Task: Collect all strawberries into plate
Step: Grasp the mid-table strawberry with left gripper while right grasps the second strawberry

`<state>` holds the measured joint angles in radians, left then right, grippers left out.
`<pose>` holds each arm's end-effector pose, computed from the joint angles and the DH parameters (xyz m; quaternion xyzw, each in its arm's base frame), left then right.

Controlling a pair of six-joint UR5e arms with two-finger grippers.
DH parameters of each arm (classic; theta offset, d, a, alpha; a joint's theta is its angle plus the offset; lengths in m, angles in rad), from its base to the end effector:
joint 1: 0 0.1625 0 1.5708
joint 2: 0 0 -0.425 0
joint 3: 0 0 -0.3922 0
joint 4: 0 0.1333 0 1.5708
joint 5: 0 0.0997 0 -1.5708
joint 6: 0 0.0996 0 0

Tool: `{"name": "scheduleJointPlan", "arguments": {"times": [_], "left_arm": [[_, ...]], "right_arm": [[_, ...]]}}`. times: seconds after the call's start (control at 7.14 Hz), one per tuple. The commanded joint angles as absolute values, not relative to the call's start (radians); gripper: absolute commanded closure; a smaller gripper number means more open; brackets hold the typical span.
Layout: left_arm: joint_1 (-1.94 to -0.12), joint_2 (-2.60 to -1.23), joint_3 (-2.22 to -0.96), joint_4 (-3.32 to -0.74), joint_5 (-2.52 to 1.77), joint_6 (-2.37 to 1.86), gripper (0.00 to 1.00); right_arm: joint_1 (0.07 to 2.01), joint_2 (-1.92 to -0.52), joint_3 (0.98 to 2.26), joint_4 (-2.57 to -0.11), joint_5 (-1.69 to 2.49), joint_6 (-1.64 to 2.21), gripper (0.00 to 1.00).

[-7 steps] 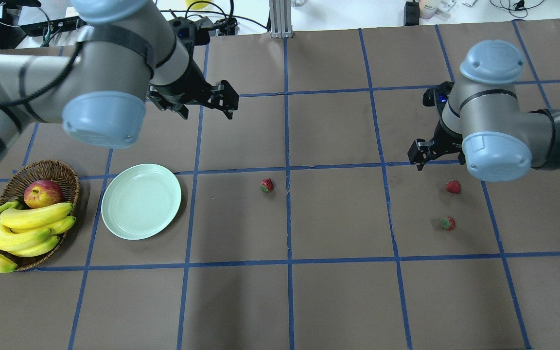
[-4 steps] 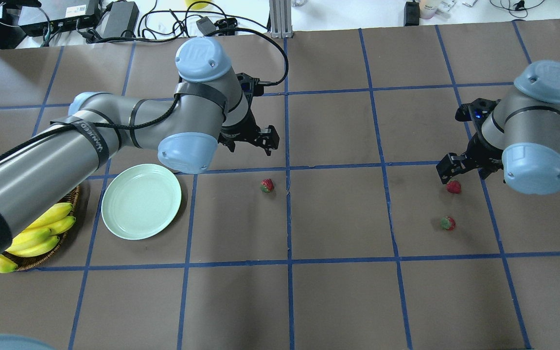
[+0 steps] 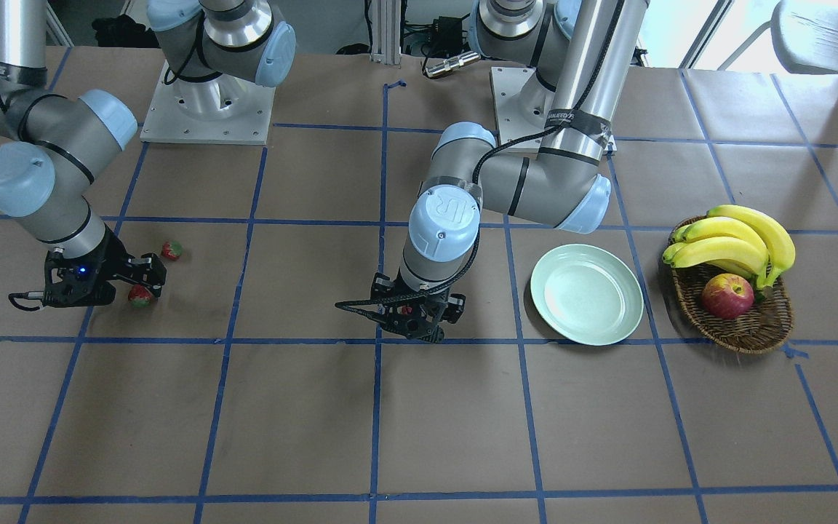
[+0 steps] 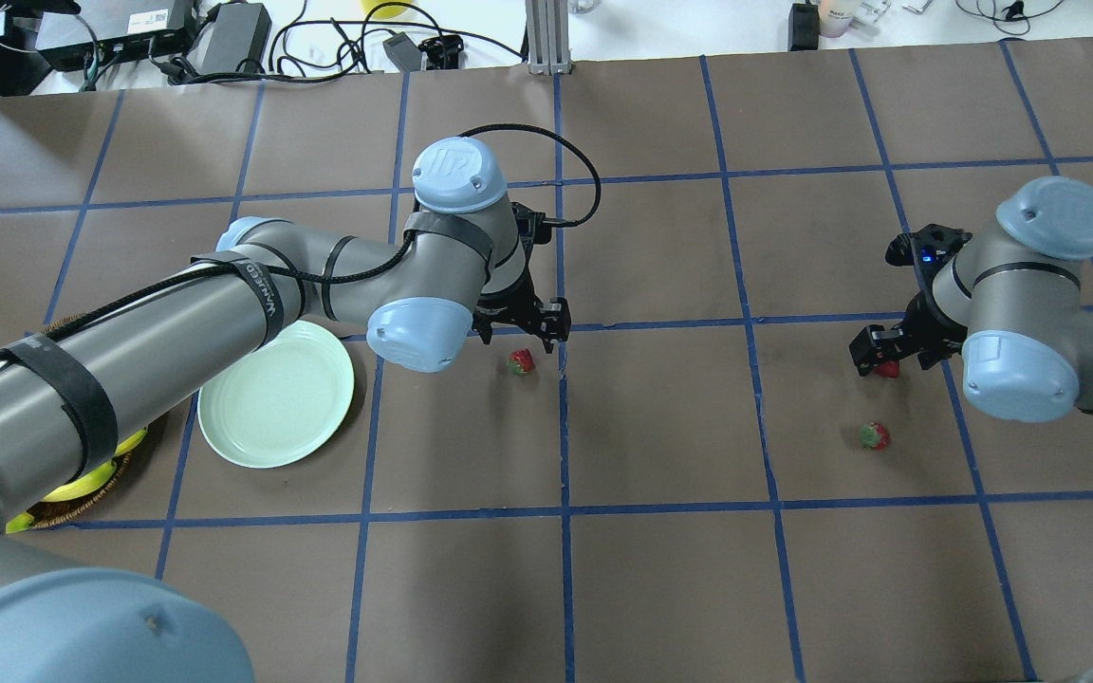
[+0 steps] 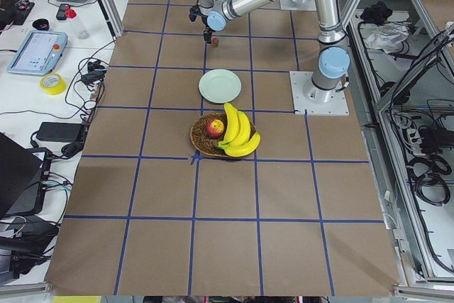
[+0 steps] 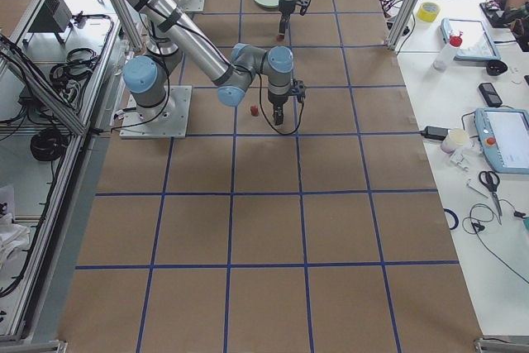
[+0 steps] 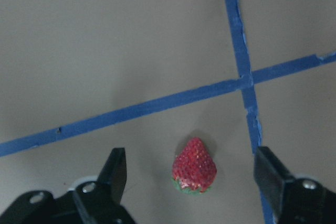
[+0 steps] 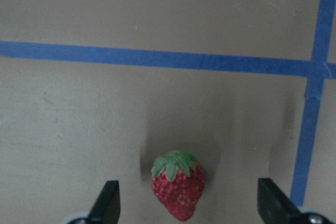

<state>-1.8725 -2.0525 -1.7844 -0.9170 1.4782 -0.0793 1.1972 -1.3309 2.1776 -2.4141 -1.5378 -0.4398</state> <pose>-0.3124 -0.5244 0.1847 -0.1099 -0.9927 -0.0291 0.0415 -0.0408 -0.4783 0.1816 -0.0331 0.9993 -0.0050 0.0158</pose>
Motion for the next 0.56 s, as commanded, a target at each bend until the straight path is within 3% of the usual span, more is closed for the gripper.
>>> {"name": "scheduleJointPlan", "arguments": {"times": [0.0, 0.14, 0.42], "left_arm": [[-1.887, -2.063, -1.81, -0.911, 1.482, -0.104, 0.19], [-1.887, -2.063, -1.81, -0.911, 1.48, -0.106, 0.24], [-1.887, -2.063, -1.809, -0.899, 1.474, -0.107, 0.53]], "right_arm": [[1.198, -1.336, 2.181, -2.402, -1.509, -0.434, 0.64], [1.198, -1.336, 2.181, -2.402, -1.508, -0.434, 0.72], [1.201, -1.347, 2.168, -2.396, -1.52, -0.434, 0.77]]}}
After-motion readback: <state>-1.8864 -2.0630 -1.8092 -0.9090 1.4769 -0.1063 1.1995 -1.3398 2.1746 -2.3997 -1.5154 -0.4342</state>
